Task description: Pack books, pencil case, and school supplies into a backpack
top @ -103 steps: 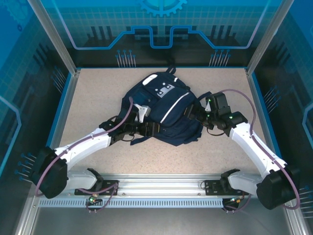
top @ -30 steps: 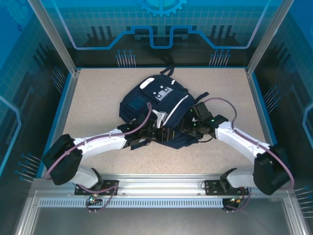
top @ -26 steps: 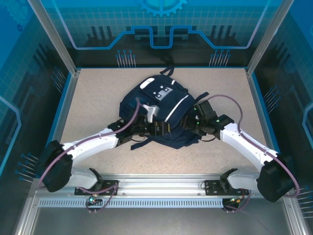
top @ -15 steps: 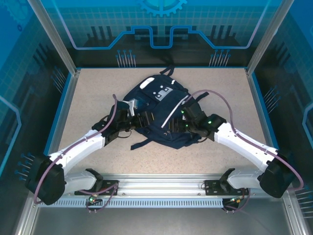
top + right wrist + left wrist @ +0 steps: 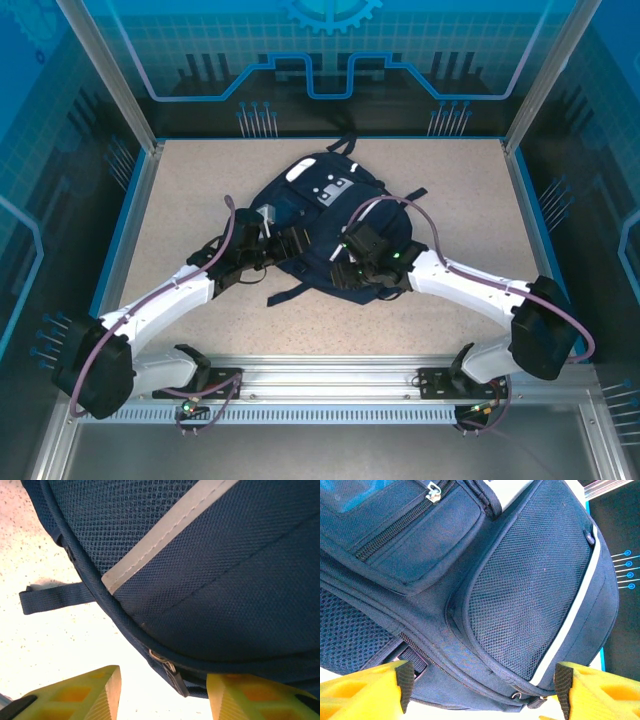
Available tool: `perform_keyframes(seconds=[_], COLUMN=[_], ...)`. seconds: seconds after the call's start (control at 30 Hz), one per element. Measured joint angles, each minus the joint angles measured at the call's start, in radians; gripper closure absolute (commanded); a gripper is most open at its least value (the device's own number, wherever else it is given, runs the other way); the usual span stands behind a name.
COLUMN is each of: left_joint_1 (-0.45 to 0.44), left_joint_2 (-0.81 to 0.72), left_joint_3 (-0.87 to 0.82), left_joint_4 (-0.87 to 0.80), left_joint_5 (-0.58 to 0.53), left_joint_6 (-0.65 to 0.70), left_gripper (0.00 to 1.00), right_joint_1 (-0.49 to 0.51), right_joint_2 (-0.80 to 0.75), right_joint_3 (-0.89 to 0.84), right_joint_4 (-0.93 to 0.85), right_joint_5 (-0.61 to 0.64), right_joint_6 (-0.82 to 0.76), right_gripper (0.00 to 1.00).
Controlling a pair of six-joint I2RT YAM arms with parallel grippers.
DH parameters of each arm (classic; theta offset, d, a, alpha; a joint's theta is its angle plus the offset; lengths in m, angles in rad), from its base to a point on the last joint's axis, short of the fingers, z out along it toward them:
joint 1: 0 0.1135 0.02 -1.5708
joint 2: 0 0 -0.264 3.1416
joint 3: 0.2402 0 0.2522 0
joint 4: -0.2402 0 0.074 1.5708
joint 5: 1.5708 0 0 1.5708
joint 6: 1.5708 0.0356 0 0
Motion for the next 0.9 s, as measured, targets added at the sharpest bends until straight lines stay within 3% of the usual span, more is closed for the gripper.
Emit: perform_keyframes(seconds=[0.27,0.43,0.53,0.9], left_joint_1=[0.0,0.0,0.002,-0.016], left_joint_2=[0.0,0.011,0.022,0.122], left_joint_3=[0.0,0.0,0.0,-0.074], left_joint_4=[0.0,0.002,0.009,0.226], left_joint_5=[0.0,0.006,0.027,0.143], left_joint_6=[-0.013,-0.03,-0.056,-0.271], left_gripper=[0.24,0.24,0.25,0.32], right_joint_1=[0.0,0.0,0.002,0.006], right_joint_2=[0.047,0.08,0.089,0.087], right_joint_3=[0.0,0.01,0.02,0.047], right_joint_4=[0.015,0.005,-0.002,-0.032], right_joint_5=[0.02,0.037,0.043,0.055], right_joint_6=[0.003,0.013,0.013,-0.005], right_gripper=[0.63,0.86,0.95,0.99])
